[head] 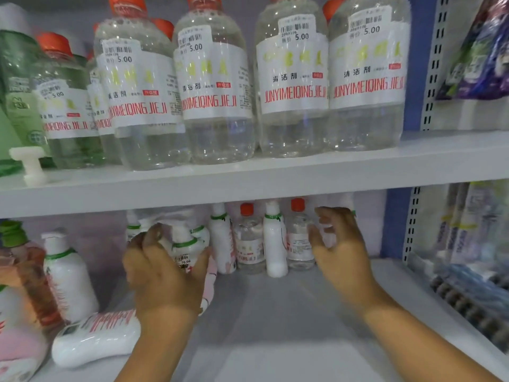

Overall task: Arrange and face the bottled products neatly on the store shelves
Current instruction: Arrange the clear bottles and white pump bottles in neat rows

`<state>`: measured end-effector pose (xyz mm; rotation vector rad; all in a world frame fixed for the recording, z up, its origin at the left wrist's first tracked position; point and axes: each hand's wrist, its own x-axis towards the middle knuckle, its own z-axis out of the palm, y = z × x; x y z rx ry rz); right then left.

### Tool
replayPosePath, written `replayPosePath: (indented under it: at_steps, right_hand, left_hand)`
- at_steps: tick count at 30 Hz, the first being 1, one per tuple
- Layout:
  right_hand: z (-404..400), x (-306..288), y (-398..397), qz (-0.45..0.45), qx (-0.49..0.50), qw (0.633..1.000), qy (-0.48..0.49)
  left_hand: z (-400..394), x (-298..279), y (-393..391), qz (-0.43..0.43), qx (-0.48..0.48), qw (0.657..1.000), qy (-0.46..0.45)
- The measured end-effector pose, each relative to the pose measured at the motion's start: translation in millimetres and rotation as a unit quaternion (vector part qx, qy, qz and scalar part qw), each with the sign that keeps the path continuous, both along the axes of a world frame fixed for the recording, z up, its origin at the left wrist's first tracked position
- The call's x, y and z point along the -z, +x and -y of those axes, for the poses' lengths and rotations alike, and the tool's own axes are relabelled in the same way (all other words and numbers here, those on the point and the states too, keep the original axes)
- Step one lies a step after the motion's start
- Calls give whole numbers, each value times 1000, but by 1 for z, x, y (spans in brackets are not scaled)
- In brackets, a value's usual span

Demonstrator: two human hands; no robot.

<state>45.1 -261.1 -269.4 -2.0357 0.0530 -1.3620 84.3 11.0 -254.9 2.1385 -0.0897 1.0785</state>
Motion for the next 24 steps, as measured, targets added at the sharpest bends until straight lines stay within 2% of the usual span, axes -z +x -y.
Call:
replayPosePath:
  at_steps: [2, 3, 5, 7, 8, 11, 13, 17, 21, 24]
  right_hand:
    - [-6, -3, 21, -75, -31, 995, 50]
    - [-5, -5, 33, -117, -31, 990, 71]
    - [-2, -10, 50, -182, -15, 980, 84]
    - [-3, -10, 59, -213, -5, 972, 104]
    - [-6, -8, 59, -217, -11, 969, 118]
    - [-7, 2, 57, -196, -17, 972, 126]
    - [-3, 4, 56, -203, -5, 975, 95]
    - [-1, 3, 47, -268, 15, 962, 60]
    - [-6, -3, 19, -301, 22, 952, 40]
    - [-9, -7, -15, -296, -8, 955, 32]
  left_hand:
    - [15, -5, -22, 101, 50, 994, -6]
    - [24, -8, -27, 100, 109, 989, -5]
    - [45, -16, -20, 42, 229, 972, -14]
    - [66, -22, -1, -14, 290, 954, -74]
    - [76, -25, 8, -52, 292, 951, -91]
    - [98, -26, 44, -171, 255, 950, -55]
    - [109, -19, 64, -199, 269, 941, -48]
    - [122, -12, 89, -211, 225, 951, -29]
    - [118, -14, 95, -198, 123, 971, 60]
    - [107, -19, 81, -173, 128, 975, 54]
